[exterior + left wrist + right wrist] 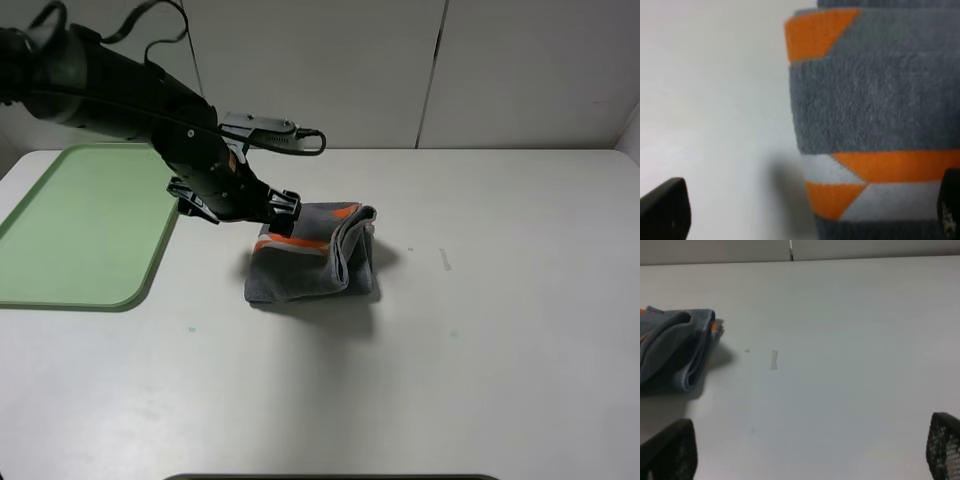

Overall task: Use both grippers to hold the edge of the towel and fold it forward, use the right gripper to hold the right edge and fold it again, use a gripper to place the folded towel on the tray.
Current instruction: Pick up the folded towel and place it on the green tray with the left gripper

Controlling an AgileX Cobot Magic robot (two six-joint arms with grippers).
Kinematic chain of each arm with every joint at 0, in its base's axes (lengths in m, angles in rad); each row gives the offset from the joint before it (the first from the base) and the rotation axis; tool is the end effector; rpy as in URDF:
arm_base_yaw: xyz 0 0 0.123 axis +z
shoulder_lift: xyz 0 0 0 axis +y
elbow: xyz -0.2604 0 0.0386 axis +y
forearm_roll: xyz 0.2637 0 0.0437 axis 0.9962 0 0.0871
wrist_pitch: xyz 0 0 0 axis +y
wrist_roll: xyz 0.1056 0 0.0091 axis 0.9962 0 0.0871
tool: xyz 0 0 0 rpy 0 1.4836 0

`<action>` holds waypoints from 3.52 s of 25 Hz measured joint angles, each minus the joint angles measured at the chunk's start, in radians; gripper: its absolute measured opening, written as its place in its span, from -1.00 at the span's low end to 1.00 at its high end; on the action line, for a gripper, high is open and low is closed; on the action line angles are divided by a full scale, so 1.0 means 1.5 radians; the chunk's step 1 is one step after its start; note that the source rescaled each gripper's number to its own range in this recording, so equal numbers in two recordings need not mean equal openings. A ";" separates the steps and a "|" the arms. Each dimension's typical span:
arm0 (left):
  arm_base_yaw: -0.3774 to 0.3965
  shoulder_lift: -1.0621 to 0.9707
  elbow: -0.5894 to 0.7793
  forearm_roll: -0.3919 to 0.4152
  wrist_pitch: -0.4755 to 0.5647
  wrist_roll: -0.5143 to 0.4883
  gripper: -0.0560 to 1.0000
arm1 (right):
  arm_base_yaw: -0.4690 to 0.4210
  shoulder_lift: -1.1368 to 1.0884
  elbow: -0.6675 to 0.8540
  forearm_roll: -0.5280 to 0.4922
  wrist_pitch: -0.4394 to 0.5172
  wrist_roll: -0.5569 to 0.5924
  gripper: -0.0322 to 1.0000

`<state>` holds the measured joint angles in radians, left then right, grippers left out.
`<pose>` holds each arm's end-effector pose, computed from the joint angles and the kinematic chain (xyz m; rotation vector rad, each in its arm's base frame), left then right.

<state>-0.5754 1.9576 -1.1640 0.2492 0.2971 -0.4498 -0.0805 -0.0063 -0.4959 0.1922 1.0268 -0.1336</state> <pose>0.3461 -0.2153 0.1035 0.4394 2.5375 -0.2063 0.0457 0.0137 0.2816 -0.0581 1.9941 0.0909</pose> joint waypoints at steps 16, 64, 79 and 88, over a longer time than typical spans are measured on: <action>0.000 0.129 -0.047 -0.054 -0.094 0.027 1.00 | 0.000 0.000 0.000 0.000 0.000 0.000 1.00; 0.146 0.003 -0.062 0.005 0.087 0.117 -0.67 | 0.000 0.000 0.000 0.000 0.000 0.000 1.00; 0.310 -0.002 -0.062 0.032 0.117 0.151 -0.67 | 0.000 0.000 0.000 0.000 0.000 0.000 1.00; 0.389 -0.002 -0.062 0.032 0.119 0.196 -0.67 | 0.000 0.000 0.000 0.000 0.000 0.000 1.00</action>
<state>0.0088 1.9552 -1.2572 0.2975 0.4759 -0.1553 -0.0805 -0.0063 -0.4959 0.1922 1.0268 -0.1336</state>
